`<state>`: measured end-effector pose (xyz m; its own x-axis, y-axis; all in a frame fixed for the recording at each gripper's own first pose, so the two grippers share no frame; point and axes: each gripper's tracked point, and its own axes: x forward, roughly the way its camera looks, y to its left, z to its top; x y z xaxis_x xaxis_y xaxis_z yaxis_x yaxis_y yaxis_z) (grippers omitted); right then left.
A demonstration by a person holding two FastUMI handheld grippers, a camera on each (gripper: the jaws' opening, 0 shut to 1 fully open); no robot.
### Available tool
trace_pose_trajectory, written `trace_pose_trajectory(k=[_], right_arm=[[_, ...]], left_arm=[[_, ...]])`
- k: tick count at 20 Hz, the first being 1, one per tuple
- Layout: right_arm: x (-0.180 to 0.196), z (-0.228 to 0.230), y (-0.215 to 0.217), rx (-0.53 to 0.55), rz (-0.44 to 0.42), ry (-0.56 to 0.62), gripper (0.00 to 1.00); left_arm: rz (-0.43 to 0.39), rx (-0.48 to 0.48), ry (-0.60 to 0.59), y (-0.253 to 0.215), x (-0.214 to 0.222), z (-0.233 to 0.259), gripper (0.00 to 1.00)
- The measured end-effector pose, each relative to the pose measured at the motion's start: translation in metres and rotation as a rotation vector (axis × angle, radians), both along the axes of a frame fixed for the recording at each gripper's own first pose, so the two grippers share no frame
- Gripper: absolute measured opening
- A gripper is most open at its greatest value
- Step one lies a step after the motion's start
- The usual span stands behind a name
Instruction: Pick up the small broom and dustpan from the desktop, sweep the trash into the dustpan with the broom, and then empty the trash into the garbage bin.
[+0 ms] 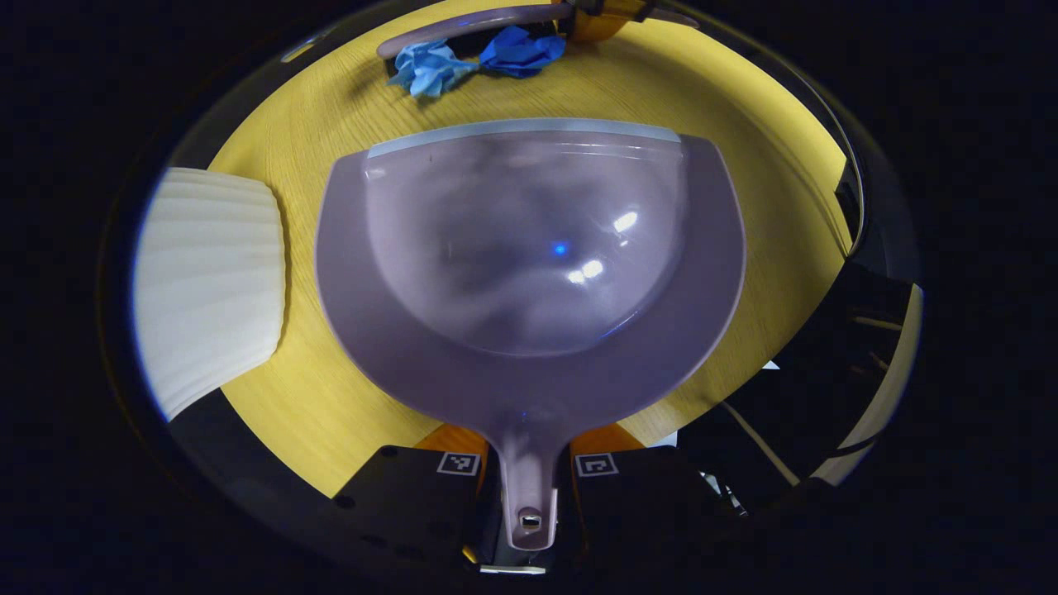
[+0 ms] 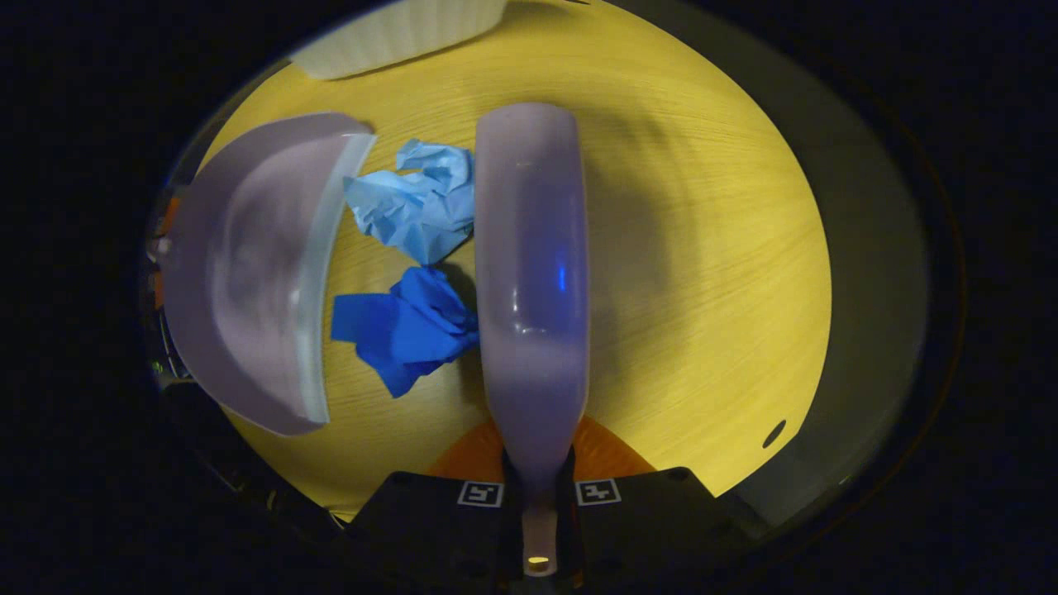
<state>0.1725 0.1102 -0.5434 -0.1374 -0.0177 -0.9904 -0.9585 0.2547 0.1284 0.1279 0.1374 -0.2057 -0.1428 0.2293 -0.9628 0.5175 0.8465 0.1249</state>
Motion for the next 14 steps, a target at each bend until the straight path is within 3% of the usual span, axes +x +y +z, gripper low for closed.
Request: trace_pose_trajectory(k=[2,3,4,6,9,14], right_arm=[[-0.012,0.0,-0.002,0.023,0.03,0.07,0.17],[-0.024,0.004,-0.001,0.045,0.0,0.182,0.17],[-0.038,0.018,0.005,0.085,-0.081,0.382,0.17],[-0.043,0.036,0.014,0.125,-0.163,0.564,0.17],[-0.022,0.046,0.012,0.181,-0.24,0.662,0.17],[0.002,0.065,0.023,0.341,-0.405,0.596,0.17]], left_arm=[[-0.02,0.001,-0.01,0.001,-0.001,-0.001,0.25],[-0.026,0.002,-0.015,0.001,-0.001,-0.001,0.25],[-0.029,-0.011,-0.017,0.001,-0.004,-0.002,0.25],[-0.028,-0.017,-0.031,-0.001,0.001,-0.001,0.25],[-0.081,-0.005,-0.047,0.0,0.001,-0.002,0.26],[-0.064,-0.038,-0.127,-0.009,0.014,0.003,0.25]])
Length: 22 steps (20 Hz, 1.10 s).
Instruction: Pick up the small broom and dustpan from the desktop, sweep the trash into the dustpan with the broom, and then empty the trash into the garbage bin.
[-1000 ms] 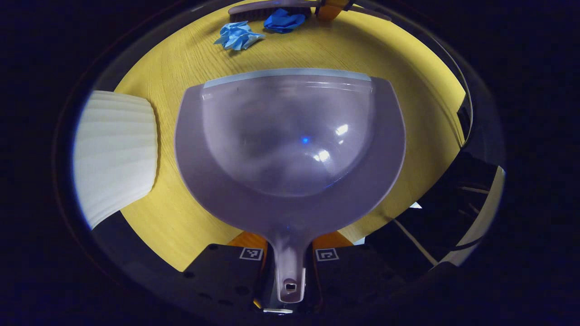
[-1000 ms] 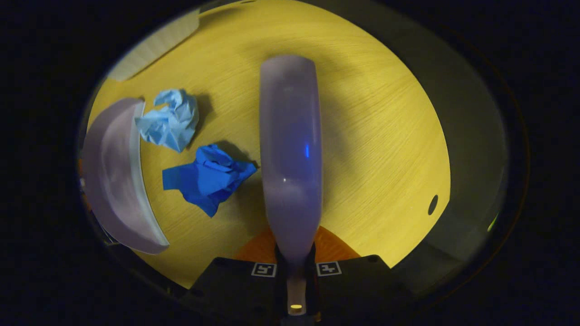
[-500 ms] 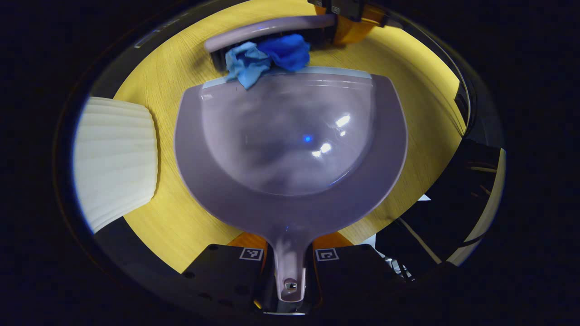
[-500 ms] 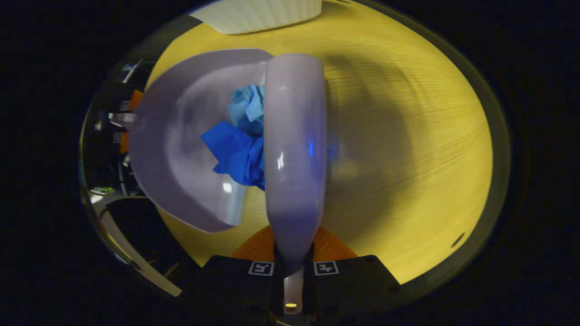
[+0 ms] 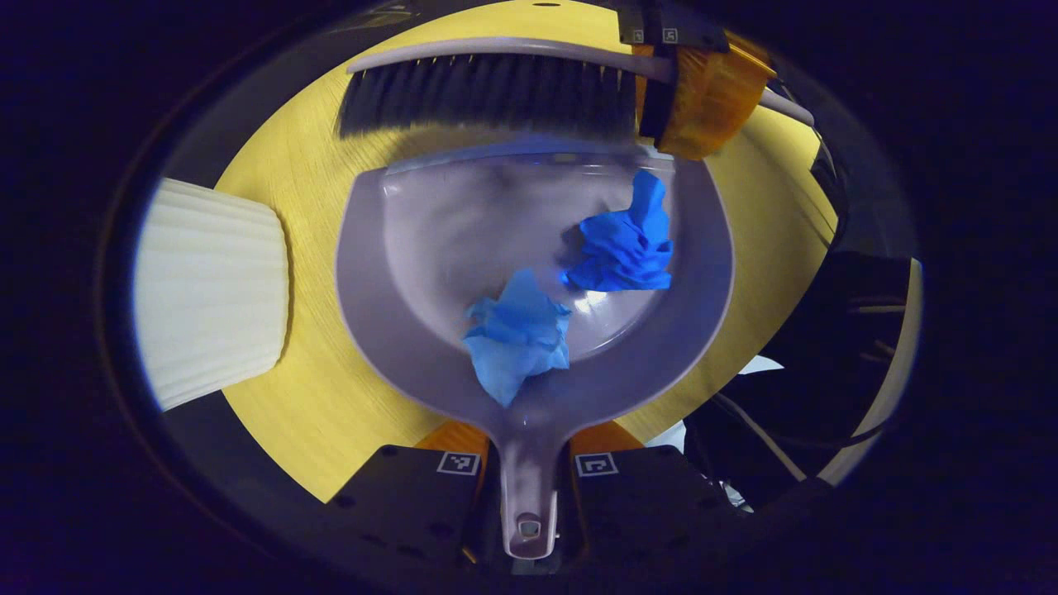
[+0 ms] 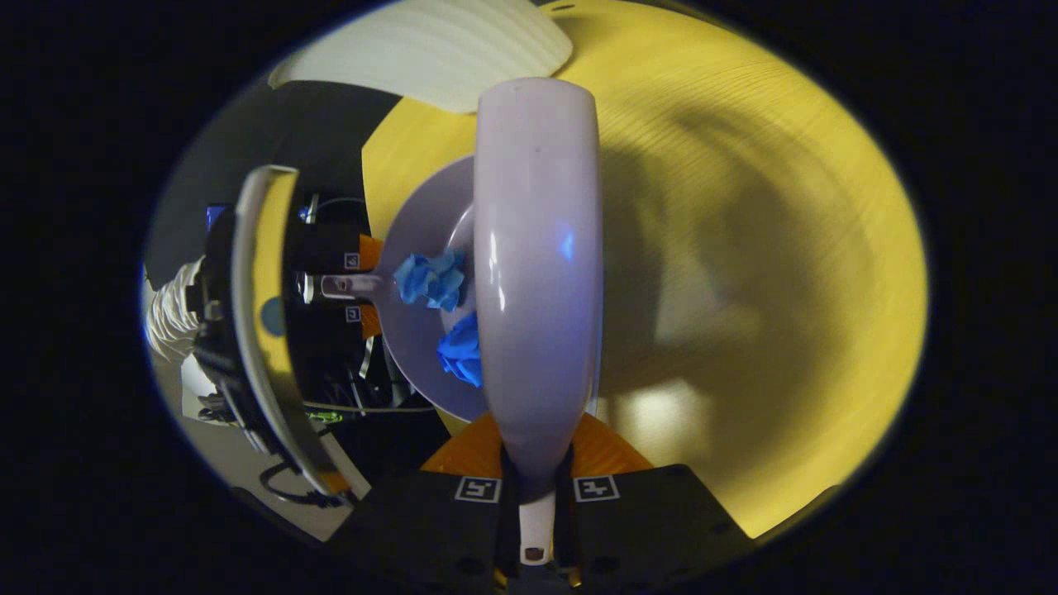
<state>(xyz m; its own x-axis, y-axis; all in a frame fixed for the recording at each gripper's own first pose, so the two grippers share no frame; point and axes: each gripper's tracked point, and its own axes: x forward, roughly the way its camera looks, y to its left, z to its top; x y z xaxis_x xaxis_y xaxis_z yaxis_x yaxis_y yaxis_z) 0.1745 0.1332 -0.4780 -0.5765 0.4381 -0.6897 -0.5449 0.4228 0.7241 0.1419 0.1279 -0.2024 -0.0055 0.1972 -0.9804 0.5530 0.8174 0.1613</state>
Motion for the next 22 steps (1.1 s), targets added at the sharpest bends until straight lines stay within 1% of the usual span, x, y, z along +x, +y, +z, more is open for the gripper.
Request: trace_pose_trajectory(k=[1,3,5,6,7,8,9,10,11,14,15,16,17,19,20,22], right_arm=[[0.004,0.002,-0.003,0.013,-0.052,-0.027,0.17],[0.018,0.008,-0.014,0.032,-0.191,-0.081,0.17],[0.031,0.011,-0.026,0.061,-0.377,-0.119,0.17],[0.037,0.014,-0.035,0.074,-0.485,-0.129,0.17],[0.043,0.017,-0.044,0.093,-0.574,-0.144,0.17],[0.045,0.02,-0.053,0.119,-0.648,-0.162,0.16],[0.039,0.019,-0.058,0.134,-0.715,-0.179,0.17],[0.031,0.015,-0.06,0.15,-0.77,-0.194,0.17],[0.023,0.011,-0.062,0.16,-0.826,-0.212,0.16],[-0.015,0.0,-0.054,0.19,-0.949,-0.255,0.16],[-0.02,0.001,-0.037,0.196,-0.985,-0.257,0.17],[-0.026,-0.003,-0.026,0.203,-1.012,-0.26,0.17],[-0.031,-0.008,-0.017,0.204,-1.028,-0.267,0.16],[-0.032,-0.013,-0.009,0.204,-1.049,-0.274,0.17],[-0.035,-0.011,-0.01,0.208,-1.05,-0.278,0.17],[-0.032,-0.015,-0.01,0.201,-1.039,-0.291,0.17]], left_arm=[[-0.003,-0.015,-0.028,-0.002,0.001,0.001,0.27],[0.0,-0.041,-0.098,-0.008,0.004,0.01,0.25],[-0.014,-0.059,-0.173,-0.011,0.007,0.021,0.25],[-0.019,-0.071,-0.215,-0.014,0.01,0.031,0.25],[-0.018,-0.079,-0.258,-0.018,0.01,0.044,0.25],[-0.021,-0.093,-0.314,-0.02,0.013,0.056,0.25],[-0.023,-0.106,-0.366,-0.023,0.014,0.063,0.25],[-0.022,-0.113,-0.415,-0.026,0.016,0.077,0.25],[-0.026,-0.112,-0.467,-0.024,0.015,0.079,0.25],[-0.049,-0.1,-0.622,-0.023,0.014,0.112,0.25],[-0.036,-0.097,-0.656,-0.021,0.016,0.122,0.27],[-0.017,-0.097,-0.68,-0.019,0.02,0.132,0.25],[0.002,-0.084,-0.712,-0.015,0.022,0.137,0.25],[0.011,0.003,-0.76,0.003,0.028,0.136,0.25],[0.01,0.067,-0.78,0.014,0.028,0.131,0.25],[0.012,0.183,-0.791,0.02,0.027,0.127,0.25]])
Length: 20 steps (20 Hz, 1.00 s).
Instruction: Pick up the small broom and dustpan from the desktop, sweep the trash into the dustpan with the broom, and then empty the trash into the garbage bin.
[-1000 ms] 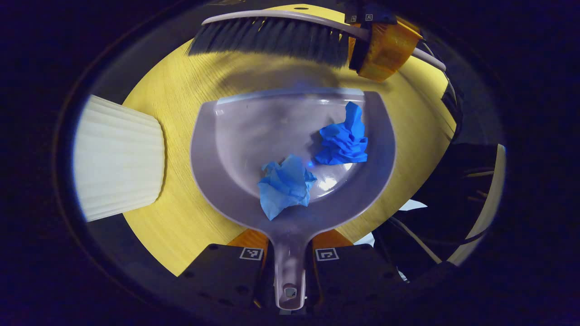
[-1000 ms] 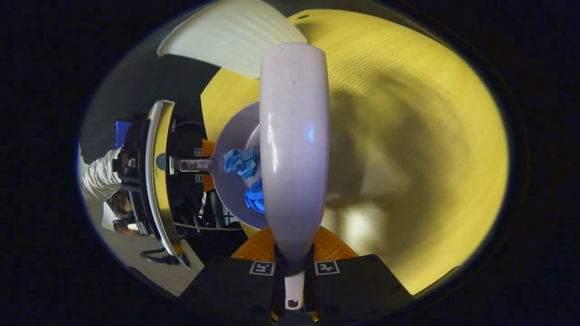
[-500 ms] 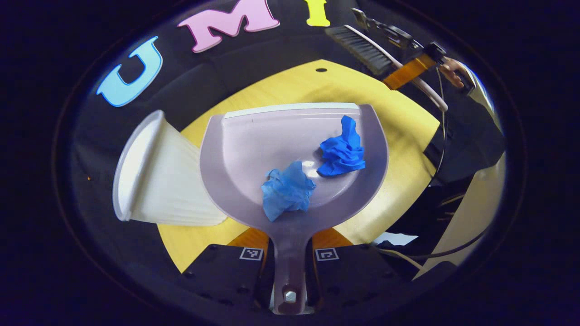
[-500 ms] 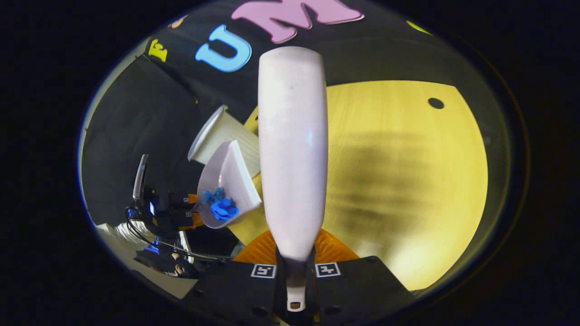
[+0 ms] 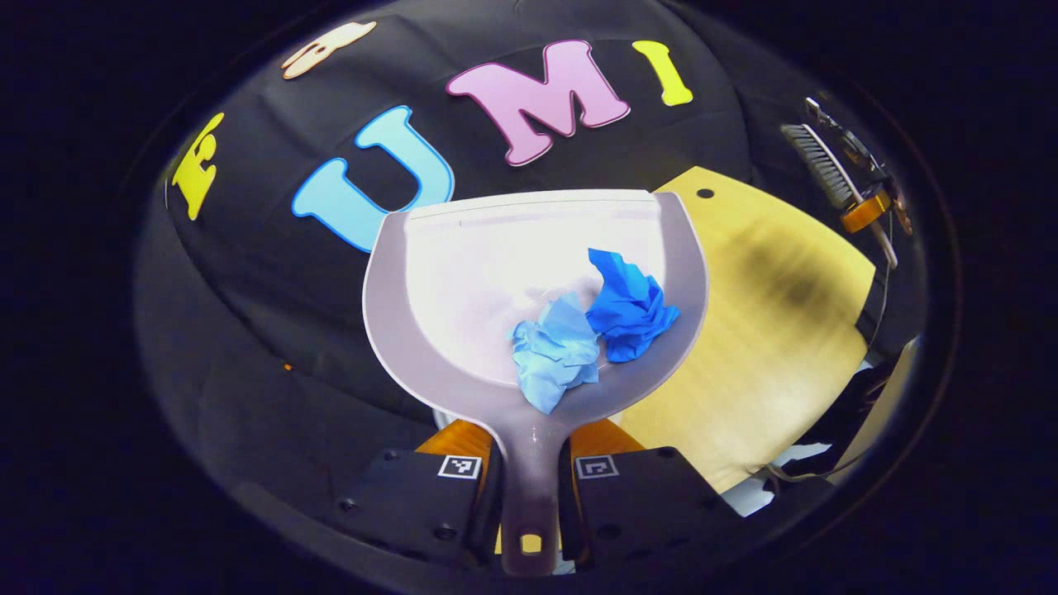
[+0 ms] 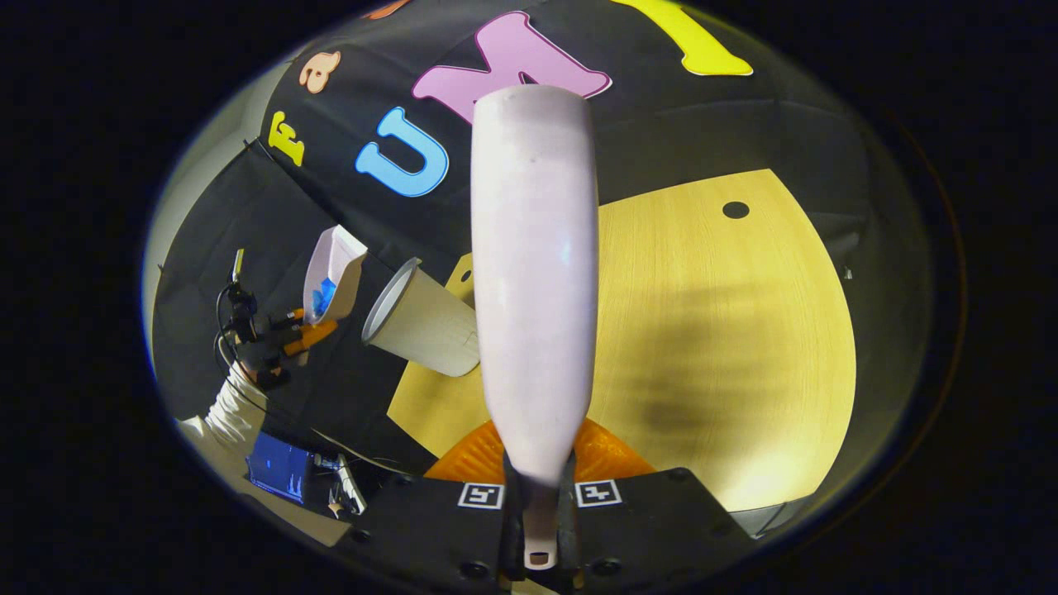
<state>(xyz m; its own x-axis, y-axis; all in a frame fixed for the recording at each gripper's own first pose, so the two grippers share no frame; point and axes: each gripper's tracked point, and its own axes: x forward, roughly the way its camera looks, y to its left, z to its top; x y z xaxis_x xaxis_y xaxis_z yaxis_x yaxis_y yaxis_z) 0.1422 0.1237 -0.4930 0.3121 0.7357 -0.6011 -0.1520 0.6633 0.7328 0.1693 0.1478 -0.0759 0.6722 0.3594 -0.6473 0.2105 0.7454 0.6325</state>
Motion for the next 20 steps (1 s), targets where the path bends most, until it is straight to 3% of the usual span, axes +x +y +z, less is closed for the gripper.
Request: trace_pose_trajectory(k=[2,5,8,13,17,18,20], right_arm=[[0.002,0.005,-0.001,-0.002,0.006,0.006,0.16],[0.001,0.004,-0.002,0.004,0.013,0.01,0.17],[0.003,0.003,0.002,-0.009,0.034,0.018,0.17],[0.018,-0.006,0.011,-0.01,0.06,0.037,0.17],[0.013,-0.008,0.008,-0.033,0.074,0.041,0.16],[0.01,-0.01,0.008,-0.033,0.077,0.041,0.16],[0.007,-0.01,0.006,-0.031,0.076,0.039,0.17]], left_arm=[[0.053,0.08,0.018,0.009,-0.002,-0.007,0.25],[0.122,0.284,0.094,0.016,-0.006,-0.007,0.25],[0.14,0.477,0.183,0.008,-0.004,0.004,0.25],[0.049,0.778,0.31,0.006,-0.003,0.012,0.25],[-0.023,0.991,0.326,0.016,0.0,0.024,0.25],[-0.033,1.019,0.33,0.015,0.0,0.024,0.25],[-0.036,0.987,0.305,0.011,0.002,0.023,0.25]])
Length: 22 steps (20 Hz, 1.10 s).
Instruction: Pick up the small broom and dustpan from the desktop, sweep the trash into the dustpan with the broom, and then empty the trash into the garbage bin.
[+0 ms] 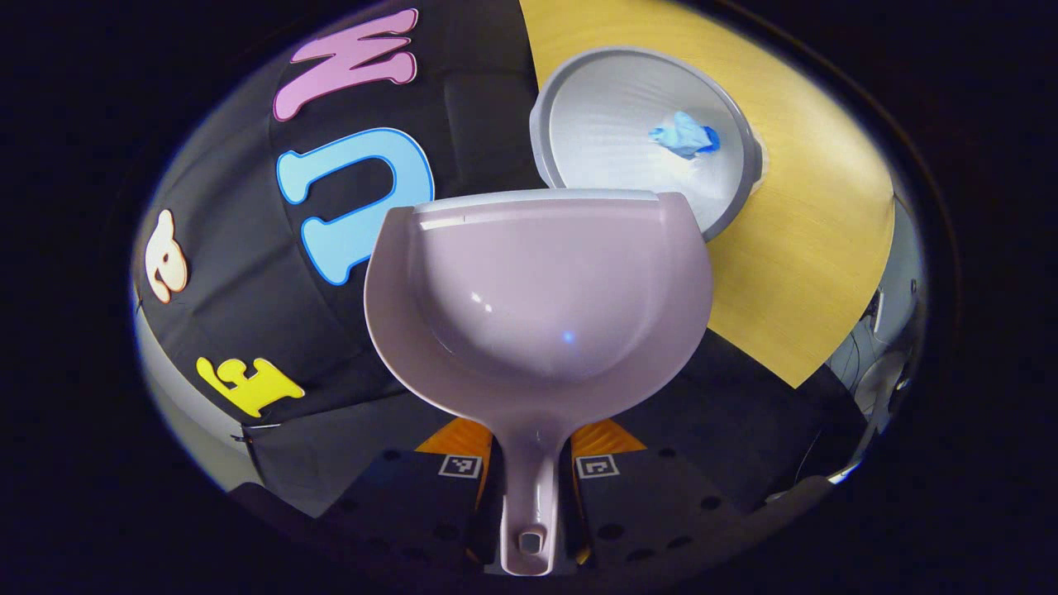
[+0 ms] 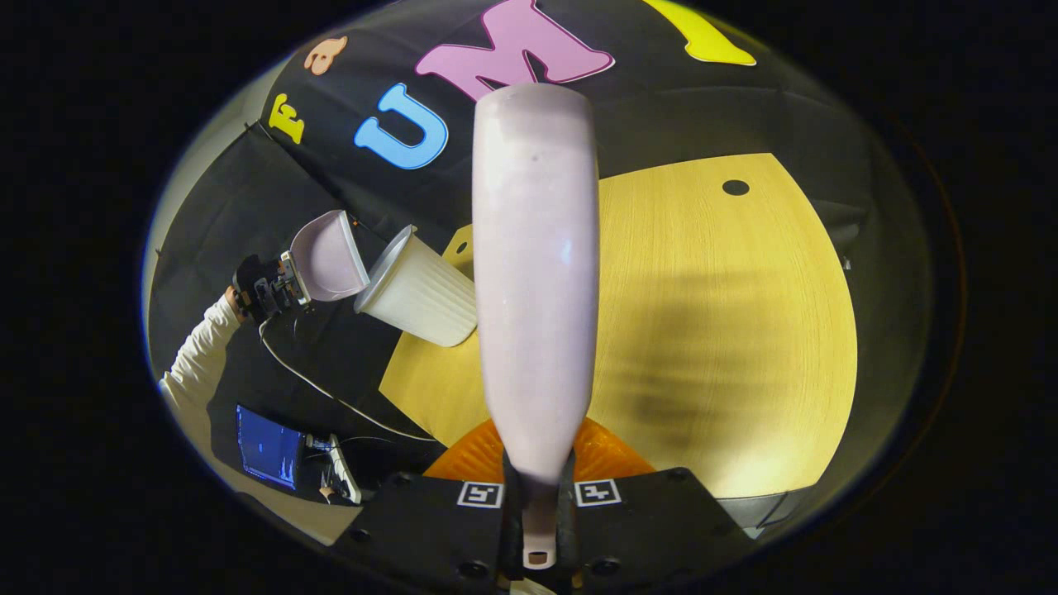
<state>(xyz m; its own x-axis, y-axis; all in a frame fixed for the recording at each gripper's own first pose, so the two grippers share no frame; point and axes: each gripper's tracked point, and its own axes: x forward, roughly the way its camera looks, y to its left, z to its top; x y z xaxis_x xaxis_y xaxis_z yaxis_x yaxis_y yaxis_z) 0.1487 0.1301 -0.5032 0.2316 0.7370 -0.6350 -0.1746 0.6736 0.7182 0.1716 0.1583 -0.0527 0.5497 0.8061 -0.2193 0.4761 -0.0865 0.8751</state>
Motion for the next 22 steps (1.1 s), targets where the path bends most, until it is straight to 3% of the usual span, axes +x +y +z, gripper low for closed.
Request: trace_pose_trajectory(k=[5,8,14,17,20,22], right_arm=[[0.005,0.011,-0.005,-0.011,-0.06,0.0,0.17],[0.014,0.029,-0.003,-0.055,-0.091,-0.053,0.17],[0.041,0.039,-0.001,-0.252,-0.106,-0.125,0.17],[0.038,0.018,0.003,-0.358,-0.124,-0.073,0.17],[0.02,-0.007,0.015,-0.393,-0.114,-0.002,0.17],[0.007,-0.03,0.022,-0.42,-0.096,0.056,0.17]], left_arm=[[-0.041,-0.219,-0.229,-0.011,0.01,-0.013,0.25],[-0.088,-0.405,-0.366,-0.03,0.021,-0.025,0.25],[-0.145,-0.84,-0.5,-0.138,0.049,-0.047,0.25],[-0.064,-1.109,-0.497,-0.205,0.052,-0.102,0.25],[0.114,-1.376,-0.366,-0.263,0.038,-0.182,0.25],[0.249,-1.488,-0.273,-0.288,0.033,-0.229,0.25]])
